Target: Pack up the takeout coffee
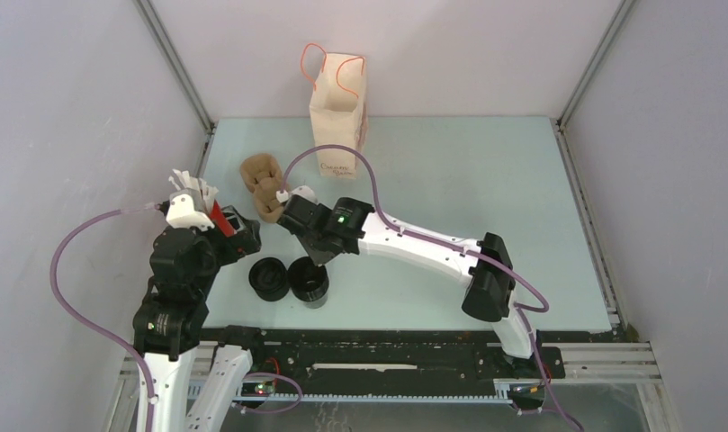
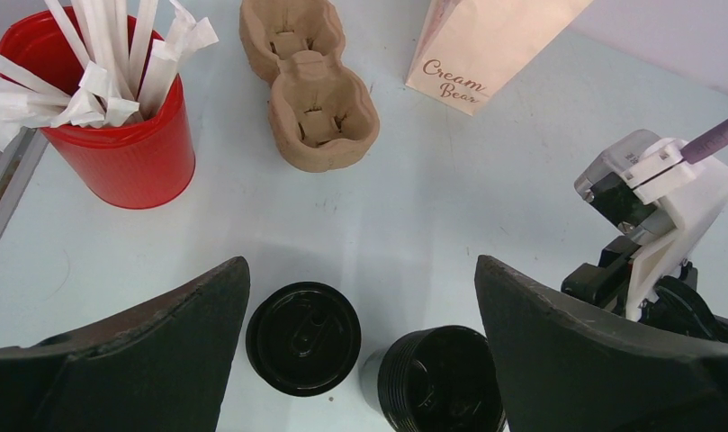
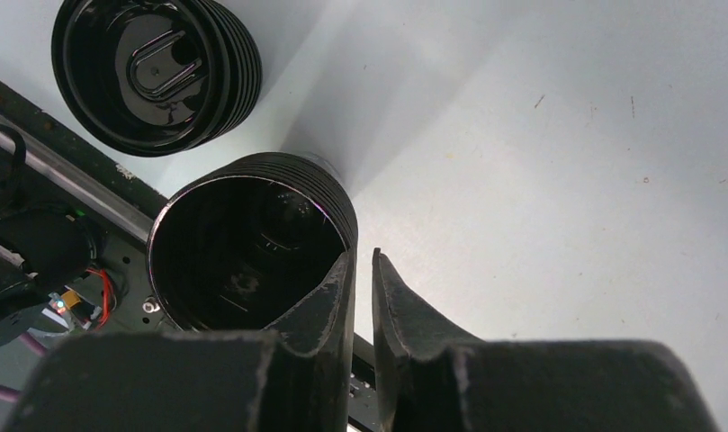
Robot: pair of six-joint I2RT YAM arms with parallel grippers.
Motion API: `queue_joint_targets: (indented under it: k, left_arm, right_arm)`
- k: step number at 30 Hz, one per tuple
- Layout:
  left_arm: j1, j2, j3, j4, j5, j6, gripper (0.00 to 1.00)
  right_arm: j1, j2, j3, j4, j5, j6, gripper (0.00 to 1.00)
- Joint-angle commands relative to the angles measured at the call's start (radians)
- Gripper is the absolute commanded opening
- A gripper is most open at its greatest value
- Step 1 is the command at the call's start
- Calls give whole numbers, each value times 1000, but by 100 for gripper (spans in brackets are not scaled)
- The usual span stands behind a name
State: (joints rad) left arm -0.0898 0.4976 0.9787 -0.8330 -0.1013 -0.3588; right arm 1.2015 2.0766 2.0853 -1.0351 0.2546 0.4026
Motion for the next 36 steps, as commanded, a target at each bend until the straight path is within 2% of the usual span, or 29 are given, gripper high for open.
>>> queue_joint_targets:
  k: [1, 5, 9, 17, 25, 36]
  left_arm:
    - [-6, 12, -11, 38, 15, -8, 100]
    - [-5, 13, -11, 38, 16, -8, 100]
    - [-5, 12, -17, 39, 15, -9, 100]
    - [-5, 3, -20, 36, 10, -3, 100]
    - [-5, 5, -19, 37, 11, -2, 100]
    - [-5, 6, -23, 37, 12, -4, 100]
  right_arm:
    - [6, 12, 48, -24, 20, -22, 21]
    - [12, 9, 47, -20, -2, -26, 34]
    - [13, 19, 49, -13, -33, -33, 35]
    - [13, 56, 71, -38, -14, -45, 30]
    - [26, 60, 93, -59, 38, -46, 14]
    - [36, 59, 123, -81, 58, -46, 15]
